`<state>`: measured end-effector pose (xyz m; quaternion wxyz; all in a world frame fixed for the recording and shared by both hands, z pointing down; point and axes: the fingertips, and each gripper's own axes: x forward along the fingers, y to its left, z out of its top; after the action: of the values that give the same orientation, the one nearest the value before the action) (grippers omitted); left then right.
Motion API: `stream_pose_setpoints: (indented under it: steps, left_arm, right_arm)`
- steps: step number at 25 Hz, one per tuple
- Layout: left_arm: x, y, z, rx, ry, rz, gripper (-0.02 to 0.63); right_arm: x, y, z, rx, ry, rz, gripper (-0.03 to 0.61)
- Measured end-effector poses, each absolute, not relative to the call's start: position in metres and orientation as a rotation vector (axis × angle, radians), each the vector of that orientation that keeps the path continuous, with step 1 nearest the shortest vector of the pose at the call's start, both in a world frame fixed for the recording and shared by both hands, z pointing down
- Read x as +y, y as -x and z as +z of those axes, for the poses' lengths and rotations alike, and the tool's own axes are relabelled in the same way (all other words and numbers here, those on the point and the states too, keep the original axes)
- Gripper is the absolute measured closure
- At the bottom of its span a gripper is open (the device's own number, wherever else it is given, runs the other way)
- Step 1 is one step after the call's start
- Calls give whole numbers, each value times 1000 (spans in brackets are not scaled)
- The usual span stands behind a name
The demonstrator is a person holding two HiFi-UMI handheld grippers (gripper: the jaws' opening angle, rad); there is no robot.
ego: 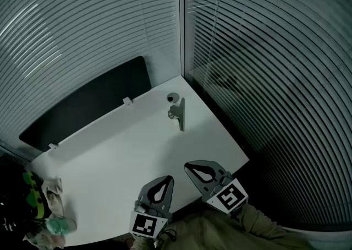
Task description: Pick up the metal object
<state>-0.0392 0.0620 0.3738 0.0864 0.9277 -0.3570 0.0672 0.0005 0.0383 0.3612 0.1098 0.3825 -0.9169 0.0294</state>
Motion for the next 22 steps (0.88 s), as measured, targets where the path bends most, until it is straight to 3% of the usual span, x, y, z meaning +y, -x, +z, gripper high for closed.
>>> stream_pose_setpoints:
  steps: [22]
  left_arm:
    - [-21, 16, 408, -1035, -2790, 198, 607]
  right_arm:
    - [-21, -17, 410, -2676, -1125, 137, 575]
